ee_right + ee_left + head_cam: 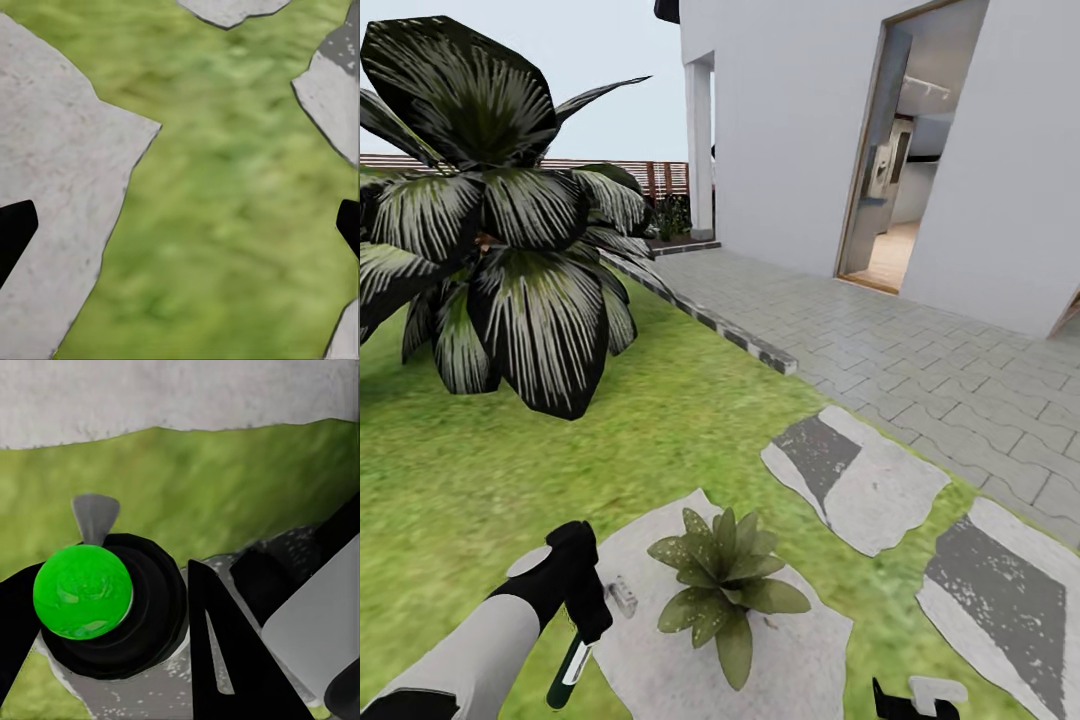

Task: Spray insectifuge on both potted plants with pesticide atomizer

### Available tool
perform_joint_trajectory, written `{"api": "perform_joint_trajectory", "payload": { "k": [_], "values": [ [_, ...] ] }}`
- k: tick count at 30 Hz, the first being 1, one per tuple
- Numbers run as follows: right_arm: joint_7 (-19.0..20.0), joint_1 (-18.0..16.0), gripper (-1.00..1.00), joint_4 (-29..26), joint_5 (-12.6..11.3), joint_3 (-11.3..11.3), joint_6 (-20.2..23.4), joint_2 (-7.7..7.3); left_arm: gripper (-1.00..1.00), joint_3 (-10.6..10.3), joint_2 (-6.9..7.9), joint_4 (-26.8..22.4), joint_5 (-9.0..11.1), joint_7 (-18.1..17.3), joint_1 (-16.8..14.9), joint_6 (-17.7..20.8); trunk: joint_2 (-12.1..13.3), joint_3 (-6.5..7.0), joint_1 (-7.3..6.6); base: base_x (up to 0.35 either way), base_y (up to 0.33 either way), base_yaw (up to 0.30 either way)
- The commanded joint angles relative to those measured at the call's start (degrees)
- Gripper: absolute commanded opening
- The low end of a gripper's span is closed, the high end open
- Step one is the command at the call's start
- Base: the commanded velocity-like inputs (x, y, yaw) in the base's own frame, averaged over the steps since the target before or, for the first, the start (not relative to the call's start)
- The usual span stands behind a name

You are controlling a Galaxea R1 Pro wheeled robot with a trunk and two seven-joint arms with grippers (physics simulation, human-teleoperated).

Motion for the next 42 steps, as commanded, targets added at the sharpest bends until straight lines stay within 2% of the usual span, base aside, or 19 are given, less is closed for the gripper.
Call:
{"api": "perform_joint_trajectory", "payload": {
  "k": [1,8,21,27,34,42],
  "values": [
    [0.2,0.0,1.00,0.0,-0.5,0.1,-0.2,0.02,-1.00,-0.3,0.00,-0.1,-0.2,-0.4,0.0,0.5,0.0,-0.05,0.01,0.206,-0.163,0.000],
    [0.2,0.0,1.00,0.0,-0.5,0.1,-0.2,0.08,-1.00,-0.2,-0.05,-0.1,-0.2,-0.4,0.0,0.5,0.0,-0.05,0.01,-0.025,-0.121,0.014],
    [0.2,0.0,1.00,0.0,-0.6,0.1,-0.2,0.08,-1.00,-0.2,0.04,-0.2,-0.2,-0.5,0.0,0.5,0.0,-0.05,0.01,-0.002,-0.002,0.252],
    [0.2,0.0,1.00,0.0,-0.6,0.1,-0.2,0.08,-1.00,-0.2,-0.11,-0.2,-0.2,-0.5,0.0,0.5,0.0,-0.05,0.01,0.014,-0.012,0.024],
    [0.2,0.0,1.00,0.0,-0.6,0.1,-0.2,0.08,-1.00,-0.2,-0.14,-0.2,-0.2,-0.5,0.0,0.5,0.0,-0.05,0.01,0.106,-0.198,0.000],
    [0.1,0.0,1.00,0.0,-0.6,0.1,-0.2,0.08,-1.00,-0.1,-0.14,-0.2,-0.2,-0.5,0.0,0.5,0.0,-0.05,0.01,-0.073,-0.136,0.064]
  ]
}}
